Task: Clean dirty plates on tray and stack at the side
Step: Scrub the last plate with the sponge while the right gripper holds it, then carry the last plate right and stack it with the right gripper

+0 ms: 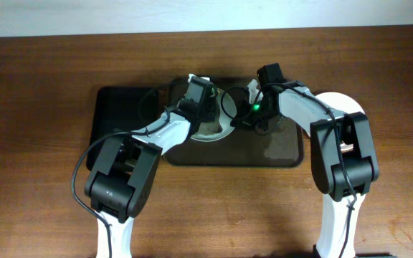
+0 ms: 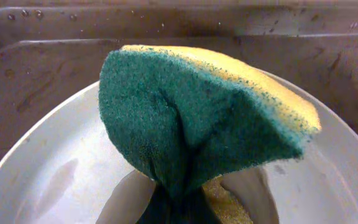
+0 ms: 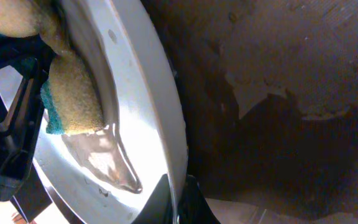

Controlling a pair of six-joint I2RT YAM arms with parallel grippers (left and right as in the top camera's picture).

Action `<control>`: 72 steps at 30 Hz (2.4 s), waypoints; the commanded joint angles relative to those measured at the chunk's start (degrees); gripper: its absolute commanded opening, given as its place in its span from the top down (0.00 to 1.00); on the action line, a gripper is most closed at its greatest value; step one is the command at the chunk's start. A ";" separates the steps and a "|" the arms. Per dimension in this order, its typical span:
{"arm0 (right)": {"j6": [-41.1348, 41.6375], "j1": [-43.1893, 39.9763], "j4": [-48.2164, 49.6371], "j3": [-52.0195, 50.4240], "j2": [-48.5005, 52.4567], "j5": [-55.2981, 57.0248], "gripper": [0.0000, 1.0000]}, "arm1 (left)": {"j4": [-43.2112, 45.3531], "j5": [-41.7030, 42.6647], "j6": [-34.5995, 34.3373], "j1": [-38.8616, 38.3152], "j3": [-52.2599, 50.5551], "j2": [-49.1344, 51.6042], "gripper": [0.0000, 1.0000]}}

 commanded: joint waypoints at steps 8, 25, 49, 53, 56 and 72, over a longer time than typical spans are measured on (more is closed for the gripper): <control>-2.82 -0.11 -2.47 -1.88 2.12 1.97 0.96 | 1.42 -6.91 -1.88 2.95 -21.14 19.17 1.00; -2.80 -0.11 -2.43 -1.88 2.12 1.97 0.96 | -16.46 -15.21 6.43 3.04 -3.74 -6.21 1.00; -3.80 4.94 -22.16 -1.33 -32.35 67.21 0.96 | -39.17 3.89 6.36 7.89 23.93 -13.09 1.00; -2.08 12.00 -22.97 -1.33 -32.35 82.95 0.96 | -39.17 3.89 6.36 7.89 23.93 -13.09 1.00; -2.10 17.14 -22.97 -1.33 -32.35 92.63 0.96 | -39.39 3.91 6.36 7.89 23.93 -13.09 1.00; 8.46 23.58 -29.44 -1.40 -32.35 87.56 0.96 | -40.87 4.13 6.36 7.89 23.93 -13.09 1.00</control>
